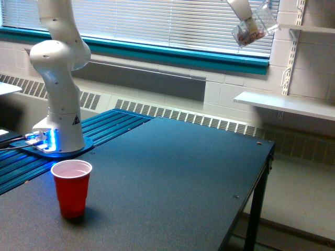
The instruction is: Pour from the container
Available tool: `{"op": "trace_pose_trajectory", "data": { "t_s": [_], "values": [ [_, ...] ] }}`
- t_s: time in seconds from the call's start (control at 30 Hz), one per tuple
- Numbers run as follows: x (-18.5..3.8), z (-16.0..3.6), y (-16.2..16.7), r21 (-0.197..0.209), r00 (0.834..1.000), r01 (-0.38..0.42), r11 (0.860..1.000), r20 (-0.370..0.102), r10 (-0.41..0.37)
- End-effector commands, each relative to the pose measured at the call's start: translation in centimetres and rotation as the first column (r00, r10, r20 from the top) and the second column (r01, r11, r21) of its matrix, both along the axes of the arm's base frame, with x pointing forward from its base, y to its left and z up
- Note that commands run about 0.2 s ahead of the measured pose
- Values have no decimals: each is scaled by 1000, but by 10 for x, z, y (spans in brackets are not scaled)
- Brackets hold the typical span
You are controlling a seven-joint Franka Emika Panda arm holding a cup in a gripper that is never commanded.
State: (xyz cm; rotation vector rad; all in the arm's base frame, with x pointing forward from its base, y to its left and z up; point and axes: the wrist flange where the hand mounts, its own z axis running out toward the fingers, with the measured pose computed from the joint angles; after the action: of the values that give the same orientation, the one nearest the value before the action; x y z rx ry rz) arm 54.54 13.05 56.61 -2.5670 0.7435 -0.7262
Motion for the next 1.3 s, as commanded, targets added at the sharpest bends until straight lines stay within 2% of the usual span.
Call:
{"op": "trace_pose_trajectory", "data": {
  "t_s": [0.03, 0.1, 0.13, 0.2, 0.23, 0.27, 0.33, 0.4, 0.43, 0.5, 0.53, 0.57, 0.6, 0.63, 0.67, 0.73, 0.77, 0.83, 0.93, 1.07, 1.13, 1.2, 1.27, 1.3],
  "values": [
    [-6, -15, 31, 62, 996, 43, 997, -85, -38],
    [-4, -14, 31, 104, 994, 71, 992, -93, -61],
    [-3, -14, 30, 101, 994, 76, 992, -89, -67],
    [-3, -11, 29, 45, 995, 66, 997, -72, -62],
    [-3, -11, 30, 63, 995, 77, 995, -68, -73],
    [-4, -13, 29, 82, 993, 94, 992, -85, -87],
    [-6, -16, 26, 93, 988, 115, 989, -113, -105],
    [-10, -18, 25, 133, 983, 146, 980, -127, -129],
    [-12, -21, 24, 135, 982, 155, 979, -129, -138],
    [-23, -23, 20, 98, 980, 159, 982, -135, -145],
    [-29, -24, 19, 96, 977, 167, 981, -146, -153],
    [-35, -26, 18, 123, 974, 187, 975, -153, -167],
    [-42, -29, 15, 120, 972, 196, 973, -154, -177],
    [-51, -32, 13, 74, 971, 189, 979, -160, -175],
    [-57, -37, 12, 46, 968, 187, 981, -179, -176],
    [-67, -35, 11, 143, 961, 238, 961, -176, -212],
    [-72, -34, 10, 157, 961, 247, 956, -163, -222],
    [-85, -37, 9, 161, 959, 260, 952, -158, -235],
    [-105, -44, 5, 136, 954, 273, 952, -166, -250],
    [-121, -54, -1, 172, 939, 321, 931, -186, -290],
    [-132, -57, -6, 155, 932, 336, 929, -197, -304],
    [-141, -61, -12, 161, 924, 359, 920, -200, -325],
    [-154, -65, -19, 100, 921, 359, 928, -200, -335],
    [-160, -66, -22, 80, 914, 366, 927, -215, -343]
  ]
}}
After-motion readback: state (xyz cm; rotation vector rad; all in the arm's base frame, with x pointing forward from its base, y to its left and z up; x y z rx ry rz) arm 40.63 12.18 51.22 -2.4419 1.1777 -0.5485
